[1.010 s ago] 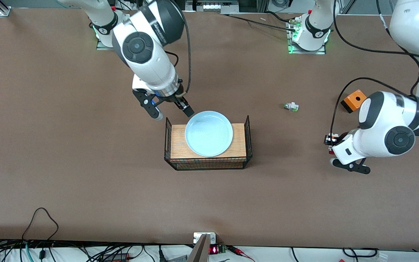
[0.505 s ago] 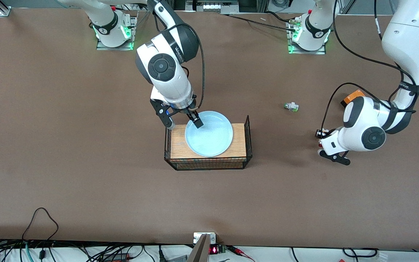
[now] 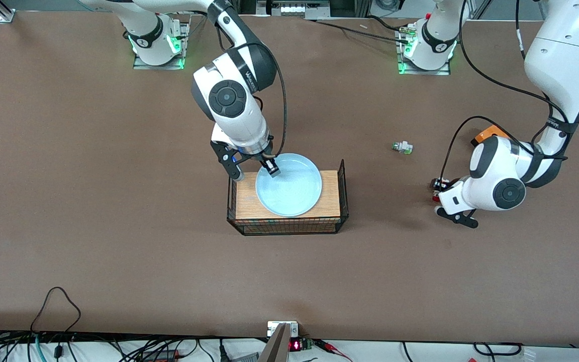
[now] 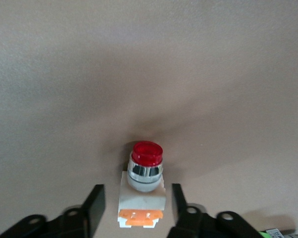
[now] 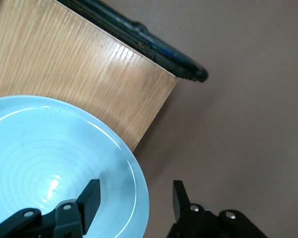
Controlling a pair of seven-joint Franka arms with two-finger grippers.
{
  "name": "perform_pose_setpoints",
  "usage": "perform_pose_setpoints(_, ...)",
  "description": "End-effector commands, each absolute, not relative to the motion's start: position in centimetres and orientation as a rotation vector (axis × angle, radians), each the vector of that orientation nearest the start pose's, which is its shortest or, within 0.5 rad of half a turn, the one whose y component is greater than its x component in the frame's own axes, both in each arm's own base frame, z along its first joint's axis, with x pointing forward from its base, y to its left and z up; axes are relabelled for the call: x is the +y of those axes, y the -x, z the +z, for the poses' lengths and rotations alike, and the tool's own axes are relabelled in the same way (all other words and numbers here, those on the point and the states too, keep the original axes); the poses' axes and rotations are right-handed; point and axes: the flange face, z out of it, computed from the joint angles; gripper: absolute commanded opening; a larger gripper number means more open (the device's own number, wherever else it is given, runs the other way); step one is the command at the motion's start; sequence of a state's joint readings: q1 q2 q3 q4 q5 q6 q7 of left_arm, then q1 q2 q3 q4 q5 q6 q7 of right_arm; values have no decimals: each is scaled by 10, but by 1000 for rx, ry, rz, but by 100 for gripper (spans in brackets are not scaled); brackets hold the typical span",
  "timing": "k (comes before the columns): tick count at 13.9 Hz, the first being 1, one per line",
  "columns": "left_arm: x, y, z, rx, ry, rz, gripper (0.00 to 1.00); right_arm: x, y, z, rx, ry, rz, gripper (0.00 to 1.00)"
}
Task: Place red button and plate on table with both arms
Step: 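Set the button on the table while the right gripper grips the plate rim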
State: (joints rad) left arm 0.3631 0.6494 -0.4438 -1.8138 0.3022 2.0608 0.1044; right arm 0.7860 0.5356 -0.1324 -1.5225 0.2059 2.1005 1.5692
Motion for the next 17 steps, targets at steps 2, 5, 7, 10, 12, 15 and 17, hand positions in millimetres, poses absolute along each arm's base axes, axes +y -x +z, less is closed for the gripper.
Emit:
perform_pose_setpoints(2, -32, -632, 250, 551, 3034, 547, 100, 447, -541, 349, 1480, 2685, 116, 60)
perform_pose_setpoints(5, -50, -646, 335, 563, 3017, 589, 100, 447, -541, 349, 1477, 2687, 115, 47)
perform_pose_setpoints(7, -58, -652, 395, 568, 3014, 570, 100, 447, -541, 349, 1470, 2690, 115, 21)
perform_pose_setpoints(10, -55, -649, 475, 543, 3010, 446, 100, 446, -543, 356, 1355, 2734, 109, 0)
perform_pose_setpoints(12, -51, -641, 521, 511, 3007, 335, 100, 448, -540, 355, 1328, 2750, 110, 0)
perform_pose_setpoints(15, -51, -628, 553, 401, 3012, 252, 100, 447, -539, 361, 1300, 2769, 120, 0)
perform_pose_setpoints(17, -50, -616, 559, 335, 3053, 129, 100, 443, -539, 390, 1290, 2761, 131, 0)
